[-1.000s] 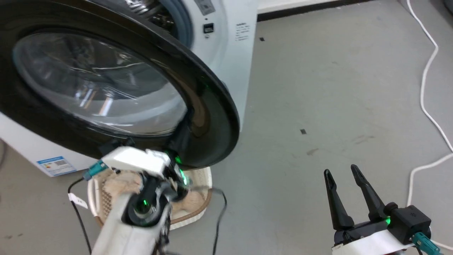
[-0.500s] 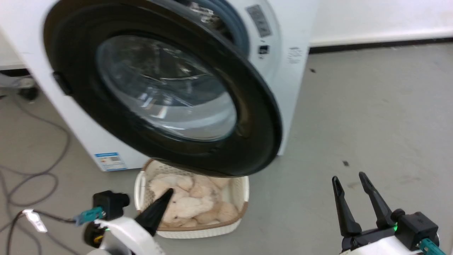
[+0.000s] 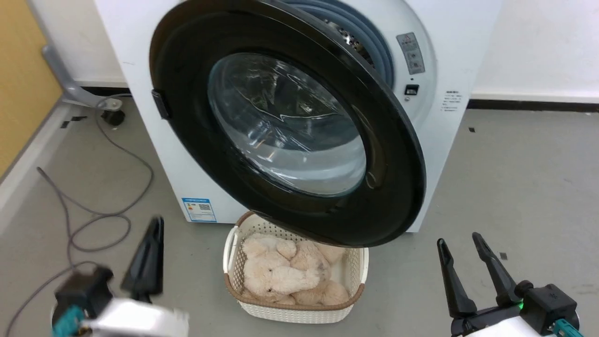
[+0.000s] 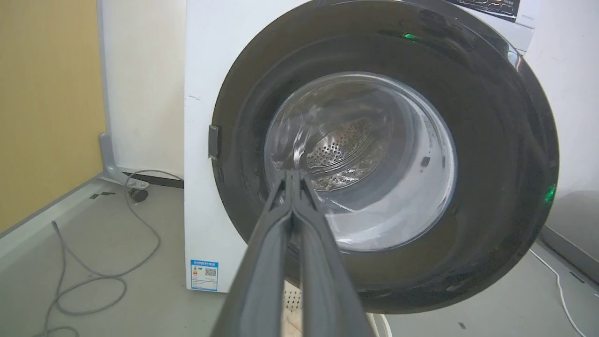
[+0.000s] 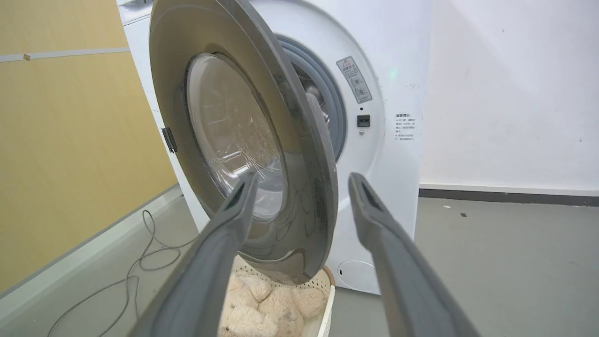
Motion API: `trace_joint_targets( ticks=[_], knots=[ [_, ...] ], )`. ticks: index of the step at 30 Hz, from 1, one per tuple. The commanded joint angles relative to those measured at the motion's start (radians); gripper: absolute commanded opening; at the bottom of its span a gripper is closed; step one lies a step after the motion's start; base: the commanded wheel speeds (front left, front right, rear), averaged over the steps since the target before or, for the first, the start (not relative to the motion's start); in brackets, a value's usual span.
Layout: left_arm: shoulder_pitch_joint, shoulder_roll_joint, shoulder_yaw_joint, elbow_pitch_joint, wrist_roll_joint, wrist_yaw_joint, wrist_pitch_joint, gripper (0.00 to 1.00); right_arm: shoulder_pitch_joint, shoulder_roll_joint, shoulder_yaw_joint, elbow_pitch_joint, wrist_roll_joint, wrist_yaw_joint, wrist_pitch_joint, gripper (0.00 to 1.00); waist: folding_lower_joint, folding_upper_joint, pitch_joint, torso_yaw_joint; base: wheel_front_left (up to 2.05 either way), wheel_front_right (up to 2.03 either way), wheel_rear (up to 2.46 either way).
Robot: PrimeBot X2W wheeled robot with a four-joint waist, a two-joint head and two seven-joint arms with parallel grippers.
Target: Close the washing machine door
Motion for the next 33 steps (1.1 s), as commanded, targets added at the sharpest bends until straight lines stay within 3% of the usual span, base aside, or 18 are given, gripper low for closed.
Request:
trace_joint_targets(
  ticks=[1,5,6,7,8,17,18,19,20,33],
  knots=[
    [0.026,-0.011,0.008,-0.009,0.021,-0.008,-0.004,0.0,0.008,-0.004,0.003,0.0,0.001,0.001,-0.004,1.0,0.0001,0.0,-0.002,0.003,0.0,0.0,0.0],
    [0.102,-0.044,0.021,-0.029,0.129,-0.04,-0.004,0.0,0.01,-0.005,0.012,0.002,0.003,0.001,-0.004,1.0,0.0001,0.0,-0.003,0.01,0.0,0.0,0.0],
    [0.114,-0.058,0.025,-0.029,0.135,-0.052,-0.004,0.24,0.012,-0.005,0.013,0.003,0.004,0.001,-0.004,1.0,0.0001,0.0,-0.002,0.013,0.0,0.0,0.0],
    [0.122,-0.07,0.03,-0.03,0.145,-0.061,-0.004,0.84,0.014,-0.005,0.014,0.004,0.005,0.001,-0.004,1.0,0.0001,0.0,-0.002,0.015,0.0,0.0,0.0],
    [0.128,-0.078,0.033,-0.028,0.16,-0.069,-0.004,1.0,0.015,-0.006,0.017,0.006,0.005,0.001,-0.004,1.0,0.0001,0.0,-0.001,0.018,0.0,0.0,0.0],
    [0.137,-0.142,0.036,-0.013,0.258,-0.105,-0.004,1.0,0.02,-0.007,0.027,0.015,0.019,0.001,-0.004,1.0,0.0001,0.0,0.005,0.04,0.0,0.0,0.0],
    [0.136,-0.148,0.039,-0.013,0.264,-0.109,-0.004,1.0,0.019,-0.008,0.032,0.017,0.022,0.001,-0.004,0.49,0.0001,0.0,0.006,0.042,0.0,0.0,0.0],
    [0.134,-0.152,0.042,-0.011,0.271,-0.114,-0.004,1.0,0.018,-0.011,0.038,0.019,0.026,0.001,-0.004,0.18,0.0001,0.0,0.007,0.045,0.0,0.0,0.0],
    [0.132,-0.156,0.045,-0.01,0.276,-0.118,-0.004,1.0,0.017,-0.017,0.044,0.02,0.029,0.001,-0.004,0.0,0.0001,0.0,0.008,0.048,0.0,0.0,0.0],
    [0.081,-0.189,0.036,-0.005,0.344,-0.153,-0.004,1.0,-0.122,-0.139,0.134,0.055,0.048,0.001,0.018,0.0,0.0001,0.0,0.097,0.11,0.0,0.0,0.0]
  ],
)
